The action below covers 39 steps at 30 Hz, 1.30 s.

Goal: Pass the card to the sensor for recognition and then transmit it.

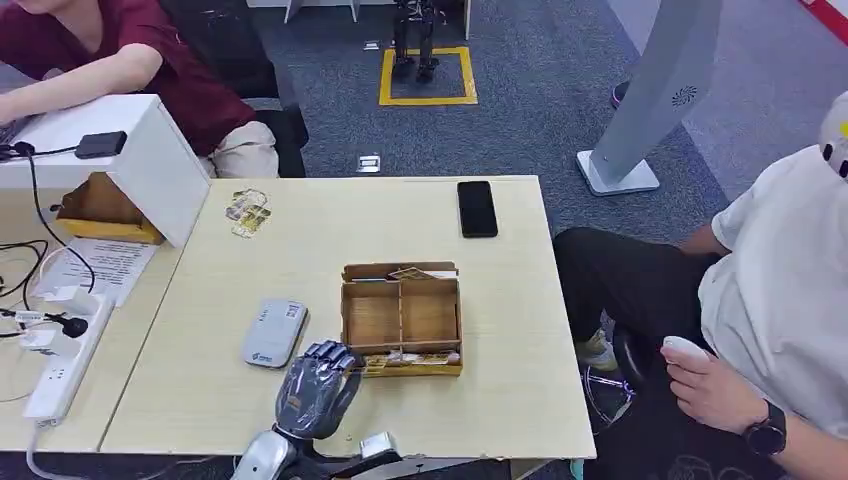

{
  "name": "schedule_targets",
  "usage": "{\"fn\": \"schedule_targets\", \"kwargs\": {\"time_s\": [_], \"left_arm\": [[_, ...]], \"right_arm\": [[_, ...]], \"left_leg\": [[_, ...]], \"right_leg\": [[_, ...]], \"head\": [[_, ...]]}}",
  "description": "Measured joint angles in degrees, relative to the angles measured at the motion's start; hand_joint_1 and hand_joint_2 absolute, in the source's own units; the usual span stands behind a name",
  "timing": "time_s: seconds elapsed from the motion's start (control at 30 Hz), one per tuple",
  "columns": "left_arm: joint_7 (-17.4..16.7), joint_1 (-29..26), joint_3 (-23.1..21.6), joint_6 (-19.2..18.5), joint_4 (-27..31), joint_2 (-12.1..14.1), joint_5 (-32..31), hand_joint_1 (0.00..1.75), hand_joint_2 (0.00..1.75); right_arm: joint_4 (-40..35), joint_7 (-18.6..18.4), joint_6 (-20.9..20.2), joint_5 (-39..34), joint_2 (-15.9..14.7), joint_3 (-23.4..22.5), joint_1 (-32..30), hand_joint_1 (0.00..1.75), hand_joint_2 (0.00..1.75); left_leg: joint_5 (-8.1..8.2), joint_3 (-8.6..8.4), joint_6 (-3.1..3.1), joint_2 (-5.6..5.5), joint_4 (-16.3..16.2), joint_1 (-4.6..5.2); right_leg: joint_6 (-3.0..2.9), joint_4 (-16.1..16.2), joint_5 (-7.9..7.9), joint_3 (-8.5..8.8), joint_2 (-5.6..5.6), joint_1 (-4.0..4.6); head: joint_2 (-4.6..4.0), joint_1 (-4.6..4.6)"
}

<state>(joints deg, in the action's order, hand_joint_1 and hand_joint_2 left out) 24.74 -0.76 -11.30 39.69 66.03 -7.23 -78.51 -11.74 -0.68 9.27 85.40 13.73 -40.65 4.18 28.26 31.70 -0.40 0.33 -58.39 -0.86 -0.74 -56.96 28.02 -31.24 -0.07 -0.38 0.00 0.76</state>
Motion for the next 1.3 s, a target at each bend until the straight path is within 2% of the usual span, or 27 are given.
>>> {"fn": "schedule_targets", "kwargs": {"time_s": [0.03, 0.07, 0.13, 0.37, 0.6, 0.7, 0.8, 0.9, 1.13, 1.3], "left_arm": [[0.0, 0.1, 0.0, 0.0, 0.0, 0.0, 0.1, 1.52, 1.75], [-0.1, 0.2, 0.0, 0.0, -0.1, 0.0, 0.2, 1.54, 1.75], [0.0, 0.2, 0.0, 0.0, -0.2, 0.0, 0.0, 1.75, 1.75], [0.3, 0.3, 0.0, 0.2, -0.8, 0.0, 0.3, 1.75, 1.75], [4.9, 0.3, 0.9, 0.2, -1.3, -0.7, 6.4, 1.75, 1.75], [7.0, 0.8, 0.9, 0.2, -1.3, -0.8, 11.5, 1.75, 1.75], [4.0, 2.0, -0.1, 0.2, -0.2, 0.8, 17.2, 1.75, 1.75], [1.8, 3.4, -1.5, 0.0, 1.6, 3.3, 19.9, 1.75, 1.75], [0.5, 4.3, -3.3, -0.2, 4.5, 6.4, 22.4, 1.75, 1.75], [-0.3, 5.3, -3.6, -2.5, 7.1, 9.1, 25.7, 1.75, 1.75]], "right_arm": [[0.0, 0.0, 0.0, 0.1, 0.0, 0.0, 0.0, 0.00, 1.75], [0.0, 0.0, 0.0, 0.2, 0.0, 0.0, 0.0, 0.00, 1.75], [0.0, 0.0, 0.0, 0.2, 0.0, 0.0, 0.0, 0.00, 1.75], [0.0, 0.0, -0.1, 0.3, 0.0, 0.0, 0.0, 0.00, 1.75], [0.0, 0.0, 0.0, 0.3, 0.0, 0.0, 0.0, 0.00, 1.75], [0.0, 0.0, 0.0, 0.3, 0.0, 0.0, 0.0, 0.00, 1.75], [0.0, 0.1, 0.0, 0.3, 0.0, 0.0, 0.0, 0.00, 1.75], [0.0, 0.3, 0.0, 0.3, 0.0, 0.0, 0.0, 0.00, 1.75], [0.0, 0.5, 0.0, 0.3, 0.0, 0.0, 0.0, 0.00, 1.75], [0.0, 0.5, 0.0, 0.3, 0.0, 0.0, -0.1, 0.00, 1.75]], "left_leg": [[0.00, 0.00, 0.00, 0.00, 0.0, 0.00], [0.00, 0.00, 0.00, 0.00, 0.0, 0.00], [0.00, 0.00, 0.00, 0.00, 0.0, 0.00], [0.00, 0.00, 0.00, 0.00, 0.0, 0.00], [0.00, 0.00, 0.00, 0.00, 0.0, 0.00], [0.00, 0.00, 0.00, 0.00, 0.0, 0.00], [0.00, -0.01, 0.00, 0.01, 0.0, -0.01], [-0.02, -0.03, 0.00, -0.01, 0.0, -0.02], [-0.04, -0.01, 0.00, 0.01, 0.0, -0.01], [-0.04, -0.01, 0.00, 0.01, 0.0, -0.01]], "right_leg": [[0.00, 0.0, 0.00, 0.00, 0.00, 0.00], [0.00, 0.0, 0.00, 0.00, 0.00, 0.00], [0.00, 0.0, 0.00, 0.00, 0.00, 0.00], [0.00, 0.0, 0.00, 0.01, 0.00, 0.00], [0.00, 0.0, 0.00, 0.00, 0.00, 0.00], [0.00, 0.0, 0.00, 0.00, -0.01, 0.00], [0.00, 0.0, -0.01, 0.00, 0.01, 0.00], [0.00, 0.0, -0.01, 0.00, 0.00, 0.01], [0.00, 0.0, -0.01, -0.01, 0.01, 0.01], [0.00, 0.0, -0.01, 0.00, 0.01, 0.01]], "head": [[0.00, 0.00], [0.00, 0.00], [0.00, 0.00], [0.00, 0.00], [0.00, 0.00], [0.00, 0.00], [0.00, -0.02], [0.00, 0.00], [0.00, -0.02], [0.00, 0.00]]}}
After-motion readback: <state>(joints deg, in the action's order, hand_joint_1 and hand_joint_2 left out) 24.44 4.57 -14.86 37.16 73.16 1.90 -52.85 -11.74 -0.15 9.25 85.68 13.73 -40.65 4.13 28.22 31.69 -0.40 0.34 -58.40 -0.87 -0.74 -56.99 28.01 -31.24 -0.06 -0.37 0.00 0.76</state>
